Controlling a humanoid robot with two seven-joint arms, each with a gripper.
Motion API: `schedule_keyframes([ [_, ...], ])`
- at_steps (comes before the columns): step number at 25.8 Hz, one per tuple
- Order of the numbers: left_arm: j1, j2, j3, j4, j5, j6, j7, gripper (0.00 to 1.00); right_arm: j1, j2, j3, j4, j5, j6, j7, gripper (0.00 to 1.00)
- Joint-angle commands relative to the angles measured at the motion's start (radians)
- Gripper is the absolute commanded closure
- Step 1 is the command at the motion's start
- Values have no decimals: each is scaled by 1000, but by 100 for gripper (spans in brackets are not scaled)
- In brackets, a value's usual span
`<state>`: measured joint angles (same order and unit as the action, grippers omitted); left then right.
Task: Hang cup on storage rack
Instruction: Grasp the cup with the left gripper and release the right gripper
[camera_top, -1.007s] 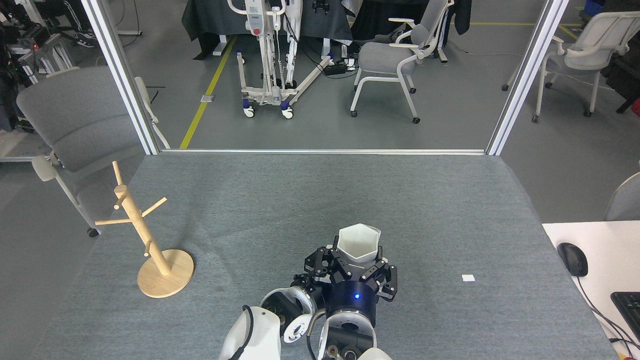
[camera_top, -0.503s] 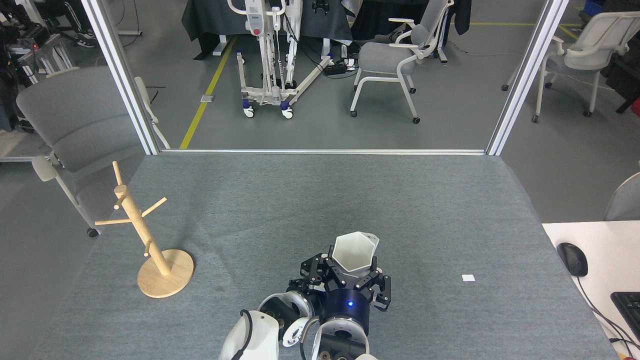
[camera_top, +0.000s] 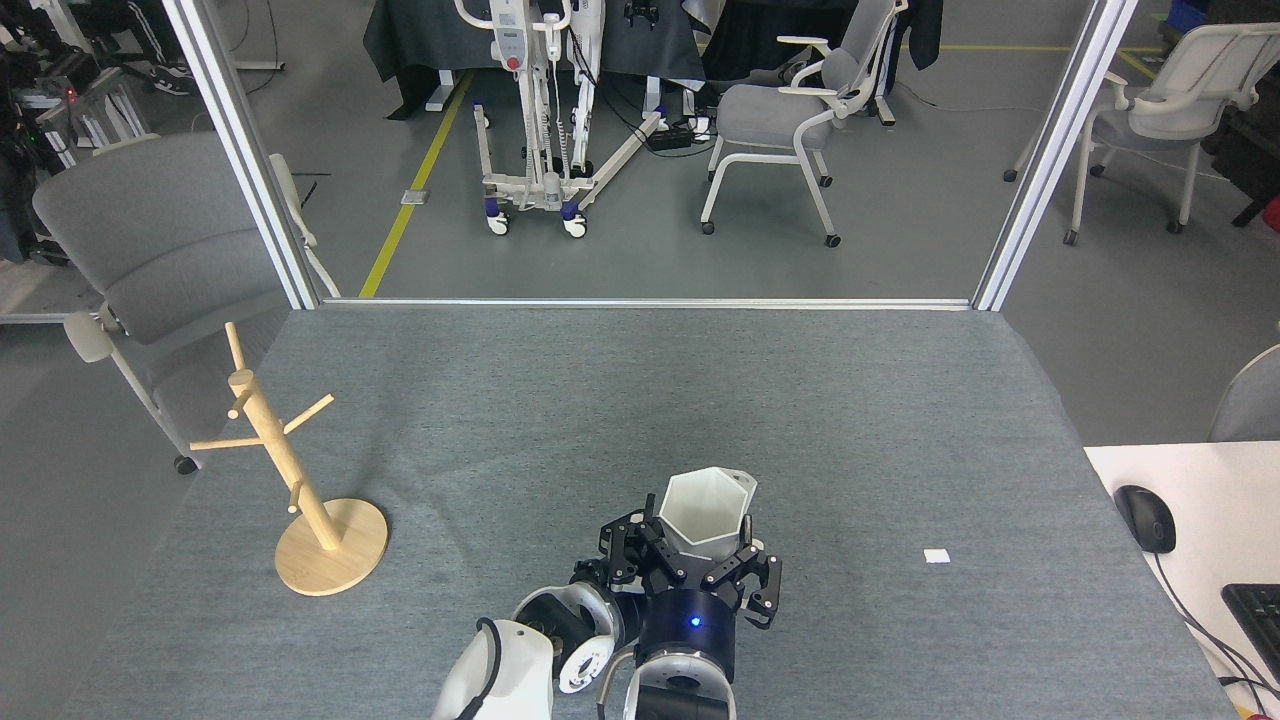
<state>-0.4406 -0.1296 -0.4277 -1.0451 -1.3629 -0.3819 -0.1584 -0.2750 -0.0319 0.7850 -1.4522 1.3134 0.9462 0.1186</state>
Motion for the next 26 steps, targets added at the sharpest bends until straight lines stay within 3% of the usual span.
schedule_keyframes([
  [1,0,1,0,-55,-2,3,2,100,-3,-2,2,-5,-5,-24,-215,1],
  [5,2,2,-3,-46,-10,0,0,100,-1,3,-10,-10,-28,-40,-352,2],
  [11,-1,2,-3,-9,-15,-2,-20,100,-6,15,-90,-24,-59,-47,-378,2],
  [16,2,8,-2,25,-24,0,-18,100,-6,-9,-331,-36,-115,-285,-375,1],
  [19,13,33,9,13,-21,1,-16,100,2,-92,-538,-33,-143,-547,-369,0],
  [22,63,116,61,-85,-18,-2,-16,100,57,-201,-661,-11,-132,-758,-353,0],
  [24,115,150,86,-165,-18,-3,-16,100,120,-244,-707,-8,-105,-804,-335,0],
  [26,164,197,103,-245,-18,-2,-16,100,164,-243,-771,-14,-52,-814,-289,0],
])
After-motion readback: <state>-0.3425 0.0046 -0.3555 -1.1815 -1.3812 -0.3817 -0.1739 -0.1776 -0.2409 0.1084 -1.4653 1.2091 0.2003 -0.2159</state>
